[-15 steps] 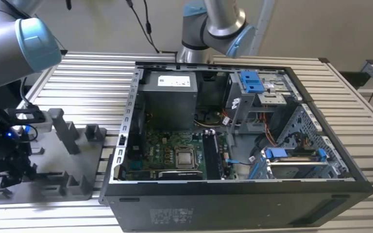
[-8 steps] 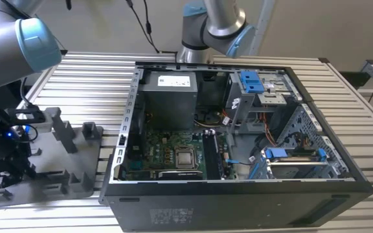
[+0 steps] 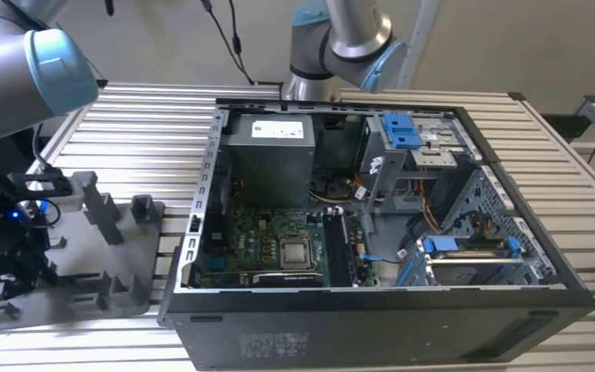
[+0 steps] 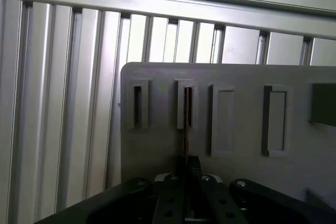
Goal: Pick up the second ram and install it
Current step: 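Pick up the second ram and move it above second insertion slot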
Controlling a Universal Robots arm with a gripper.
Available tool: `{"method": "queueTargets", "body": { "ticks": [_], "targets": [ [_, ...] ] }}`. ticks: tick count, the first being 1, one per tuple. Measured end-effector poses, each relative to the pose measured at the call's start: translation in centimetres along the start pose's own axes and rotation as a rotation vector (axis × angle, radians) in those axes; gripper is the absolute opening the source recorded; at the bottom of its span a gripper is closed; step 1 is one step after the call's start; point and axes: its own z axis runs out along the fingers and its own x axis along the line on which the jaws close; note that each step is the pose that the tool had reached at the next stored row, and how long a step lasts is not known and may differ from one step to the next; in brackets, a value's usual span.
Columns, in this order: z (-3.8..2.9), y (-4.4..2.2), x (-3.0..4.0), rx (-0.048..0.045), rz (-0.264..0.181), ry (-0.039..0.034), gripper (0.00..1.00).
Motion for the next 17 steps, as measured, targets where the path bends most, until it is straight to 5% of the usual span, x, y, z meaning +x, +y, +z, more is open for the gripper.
{"method": "queueTargets", "body": {
  "ticks": [17],
  "targets": [
    [-2.89,0.02,-0.14,-0.0082,0.022,-0.0009,0.14]
  ]
}}
